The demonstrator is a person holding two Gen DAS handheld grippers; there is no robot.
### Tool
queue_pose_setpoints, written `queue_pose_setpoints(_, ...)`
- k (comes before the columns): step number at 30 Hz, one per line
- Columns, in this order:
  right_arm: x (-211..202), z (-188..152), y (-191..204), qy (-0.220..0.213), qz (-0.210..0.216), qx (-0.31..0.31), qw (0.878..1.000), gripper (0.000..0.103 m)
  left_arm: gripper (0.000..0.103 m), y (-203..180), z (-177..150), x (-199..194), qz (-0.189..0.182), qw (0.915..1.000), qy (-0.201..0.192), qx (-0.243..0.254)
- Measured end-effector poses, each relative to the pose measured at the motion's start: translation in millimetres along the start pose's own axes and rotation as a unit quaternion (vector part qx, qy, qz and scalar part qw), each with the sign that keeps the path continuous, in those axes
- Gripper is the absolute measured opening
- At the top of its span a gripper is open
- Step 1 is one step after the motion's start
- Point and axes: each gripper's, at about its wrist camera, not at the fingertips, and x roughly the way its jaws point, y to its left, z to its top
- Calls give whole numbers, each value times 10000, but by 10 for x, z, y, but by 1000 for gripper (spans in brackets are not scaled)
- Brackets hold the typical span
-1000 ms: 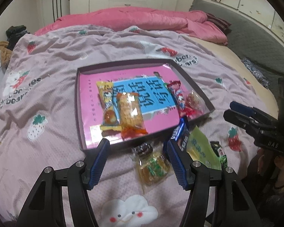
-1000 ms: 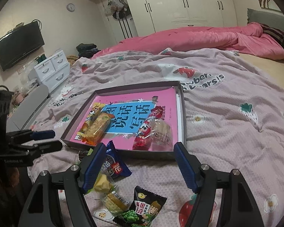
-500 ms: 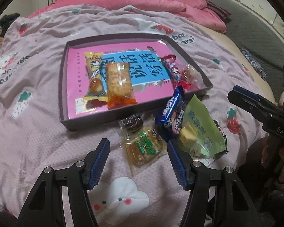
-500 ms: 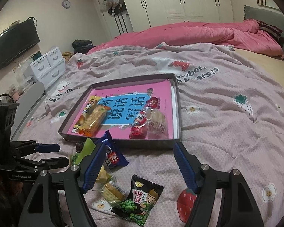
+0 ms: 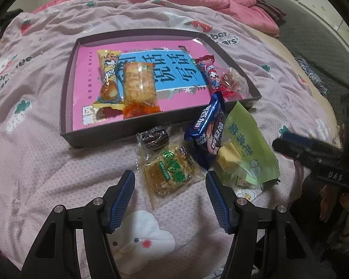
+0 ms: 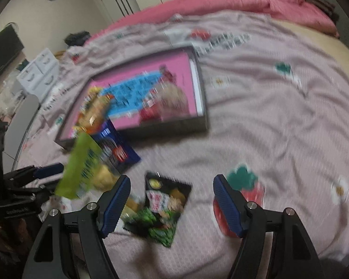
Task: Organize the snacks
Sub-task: 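Withdraw both open tools from the tray toward the remaining snack pile, then grasp the green-printed pastry pack with the left tool while the right tool grasps the green bean snack bag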
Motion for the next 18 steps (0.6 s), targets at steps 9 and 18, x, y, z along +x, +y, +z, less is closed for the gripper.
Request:
queue_pose_setpoints(9, 45, -76, 101, 150, 122, -178, 9997, 58, 65, 23, -7, 57, -16, 9999, 52, -140)
queue_pose_setpoints(18, 234, -102, 99, 466, 66, -199, 9987, 45, 68, -28, 5, 137, 78, 9999, 78, -125)
